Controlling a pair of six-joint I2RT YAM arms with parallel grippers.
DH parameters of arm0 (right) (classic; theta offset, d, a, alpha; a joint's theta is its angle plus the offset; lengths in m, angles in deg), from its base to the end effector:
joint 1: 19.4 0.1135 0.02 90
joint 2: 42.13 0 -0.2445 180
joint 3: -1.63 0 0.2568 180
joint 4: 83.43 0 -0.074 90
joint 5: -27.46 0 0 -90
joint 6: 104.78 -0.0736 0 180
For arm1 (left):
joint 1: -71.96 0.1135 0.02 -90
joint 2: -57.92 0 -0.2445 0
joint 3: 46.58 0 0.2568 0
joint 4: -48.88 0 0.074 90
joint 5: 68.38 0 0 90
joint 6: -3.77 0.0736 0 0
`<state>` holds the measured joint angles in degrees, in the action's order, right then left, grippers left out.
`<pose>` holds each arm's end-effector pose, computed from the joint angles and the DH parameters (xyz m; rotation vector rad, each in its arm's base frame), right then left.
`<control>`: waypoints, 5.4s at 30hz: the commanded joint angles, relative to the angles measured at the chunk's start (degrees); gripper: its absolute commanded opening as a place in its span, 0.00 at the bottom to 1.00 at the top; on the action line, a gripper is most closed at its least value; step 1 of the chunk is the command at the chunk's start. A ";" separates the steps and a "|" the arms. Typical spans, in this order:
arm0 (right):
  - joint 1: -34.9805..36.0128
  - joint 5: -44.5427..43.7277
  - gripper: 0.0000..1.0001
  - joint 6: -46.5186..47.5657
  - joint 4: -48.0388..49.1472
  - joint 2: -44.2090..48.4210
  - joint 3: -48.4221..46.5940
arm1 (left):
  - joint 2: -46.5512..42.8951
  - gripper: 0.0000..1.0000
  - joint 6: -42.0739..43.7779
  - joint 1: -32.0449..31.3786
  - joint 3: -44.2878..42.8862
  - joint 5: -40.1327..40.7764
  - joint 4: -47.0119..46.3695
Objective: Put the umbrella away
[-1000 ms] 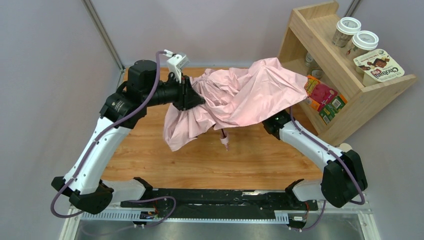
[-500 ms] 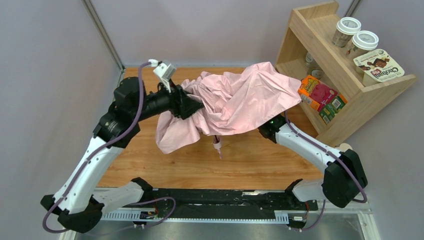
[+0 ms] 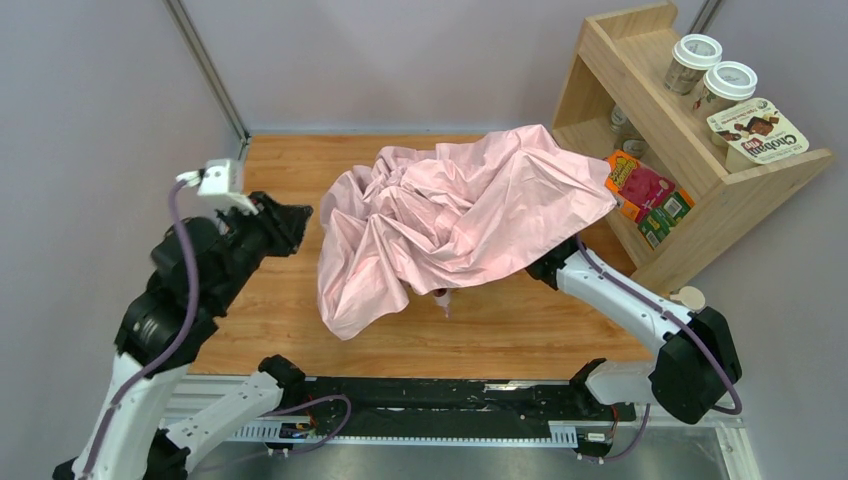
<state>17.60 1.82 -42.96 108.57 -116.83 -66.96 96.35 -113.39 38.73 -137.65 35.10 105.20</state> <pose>0.2125 0.2432 0.3329 -1.1412 1.3939 1.6655 0.1178 -0.0567 0.4602 -0.0958 1.6662 -0.6129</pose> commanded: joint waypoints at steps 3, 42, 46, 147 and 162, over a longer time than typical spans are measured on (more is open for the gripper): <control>0.45 -2.92 0.00 2.96 1.82 2.54 -2.23 | 13.05 0.27 -3.96 0.27 -0.05 -0.27 4.14; -3.77 -1.25 0.00 -1.26 9.90 -1.50 -1.97 | 7.35 0.77 -5.01 0.45 6.02 -34.64 -18.29; -3.68 -0.90 0.00 -1.53 10.17 -1.42 -1.97 | 9.29 0.77 -4.13 0.45 5.40 -36.94 -16.79; -0.78 -31.54 0.97 -0.04 -9.21 14.94 16.67 | -4.52 0.00 3.52 0.45 19.82 -15.56 -41.22; 1.32 -8.10 0.95 2.17 5.87 1.23 8.67 | 5.07 0.00 -9.23 0.45 4.35 -22.25 -30.06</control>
<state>17.25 -8.80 -40.01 110.80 -113.20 -54.17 101.01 -119.92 39.01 -128.29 13.05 79.82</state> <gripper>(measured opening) 0.988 0.233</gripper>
